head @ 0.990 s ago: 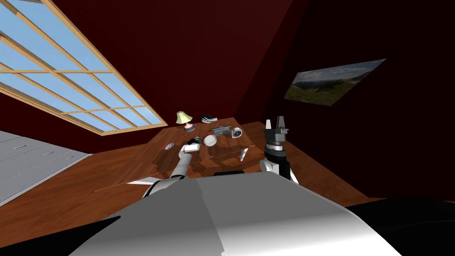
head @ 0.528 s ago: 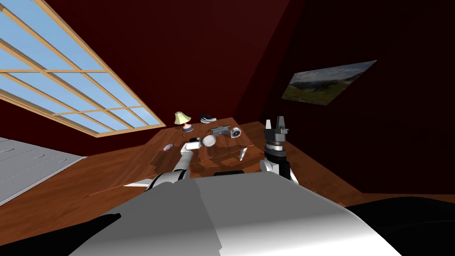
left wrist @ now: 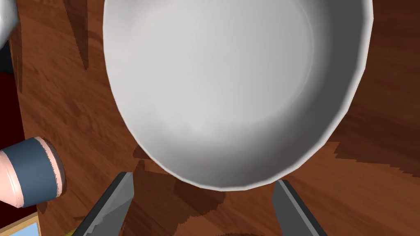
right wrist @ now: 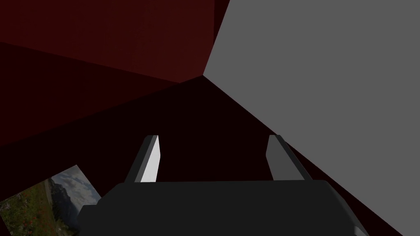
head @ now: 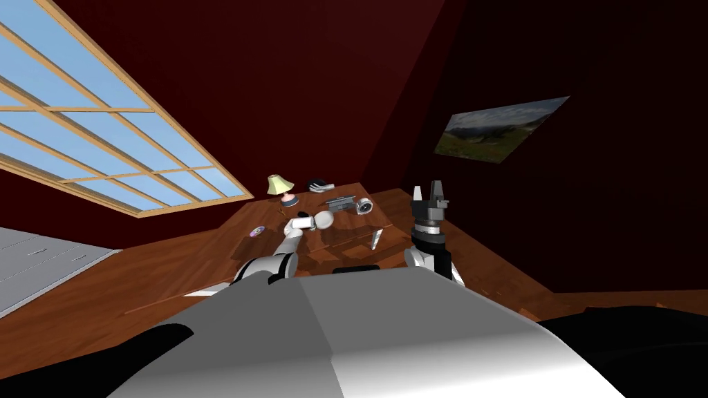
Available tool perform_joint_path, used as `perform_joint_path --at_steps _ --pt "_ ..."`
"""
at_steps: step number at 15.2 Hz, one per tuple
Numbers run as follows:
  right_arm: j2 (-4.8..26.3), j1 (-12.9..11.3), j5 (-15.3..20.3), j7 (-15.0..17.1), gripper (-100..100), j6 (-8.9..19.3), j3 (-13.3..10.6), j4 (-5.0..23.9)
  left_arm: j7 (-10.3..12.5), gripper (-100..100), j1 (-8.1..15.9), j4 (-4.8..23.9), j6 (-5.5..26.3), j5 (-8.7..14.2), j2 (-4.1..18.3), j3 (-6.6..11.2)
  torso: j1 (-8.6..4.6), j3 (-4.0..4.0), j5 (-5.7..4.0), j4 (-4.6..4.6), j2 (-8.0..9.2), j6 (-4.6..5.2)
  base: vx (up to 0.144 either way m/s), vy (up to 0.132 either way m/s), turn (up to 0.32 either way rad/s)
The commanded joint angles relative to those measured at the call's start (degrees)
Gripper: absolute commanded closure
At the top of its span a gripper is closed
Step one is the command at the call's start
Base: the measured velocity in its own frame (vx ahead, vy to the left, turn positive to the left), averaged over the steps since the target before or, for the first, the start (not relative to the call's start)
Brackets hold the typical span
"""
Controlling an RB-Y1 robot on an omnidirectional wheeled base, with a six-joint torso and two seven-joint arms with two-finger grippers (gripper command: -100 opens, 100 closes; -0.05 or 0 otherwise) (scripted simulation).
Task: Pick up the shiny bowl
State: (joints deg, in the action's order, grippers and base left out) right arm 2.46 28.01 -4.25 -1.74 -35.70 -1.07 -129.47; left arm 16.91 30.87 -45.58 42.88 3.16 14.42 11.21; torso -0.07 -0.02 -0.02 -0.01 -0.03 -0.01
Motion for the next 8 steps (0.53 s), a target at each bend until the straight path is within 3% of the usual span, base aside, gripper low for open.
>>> perform_joint_path --at_steps 1,3,4,5,6,8 --pt "0.0 0.0 0.0 0.0 0 0.0 0.0 0.0 1.03 -100 1.82 2.73 2.86 -0.03 0.02 0.31 0.0 0.0 0.0 0.0 0.0 0.0 0.007 -0.012 -0.05" --pt "0.0 0.0 0.0 0.0 0 0.0 0.0 0.0 1.03 -100 1.82 2.73 4.01 -0.03 0.02 0.31 0.0 0.0 0.0 0.0 -0.01 0.01 0.008 -0.011 -0.036" --pt "0.0 0.0 0.0 0.0 0 0.0 0.0 0.0 1.88 -100 3.81 5.47 5.92 -0.09 0.07 0.57 0.02 0.0 0.0 0.0 0.0 0.0 0.009 -0.012 -0.045" --pt "0.0 0.0 0.0 0.0 0 0.0 0.0 0.0 1.88 -100 3.81 5.47 6.48 -0.09 0.07 0.57 0.01 0.0 0.0 0.01 -0.01 0.02 0.011 -0.013 -0.052" --pt "0.0 0.0 0.0 0.0 0 0.0 0.0 0.0 2.69 -100 5.7 8.05 7.8 -0.14 0.1 0.81 0.0 -0.01 0.0 0.0 -0.02 0.01 0.016 -0.017 -0.074" --pt "0.0 0.0 0.0 0.0 0 0.0 0.0 0.0 2.69 -100 5.7 8.05 8.81 -0.14 0.1 0.81 -0.02 -0.02 -0.01 0.0 -0.03 0.01 0.016 -0.015 -0.039"
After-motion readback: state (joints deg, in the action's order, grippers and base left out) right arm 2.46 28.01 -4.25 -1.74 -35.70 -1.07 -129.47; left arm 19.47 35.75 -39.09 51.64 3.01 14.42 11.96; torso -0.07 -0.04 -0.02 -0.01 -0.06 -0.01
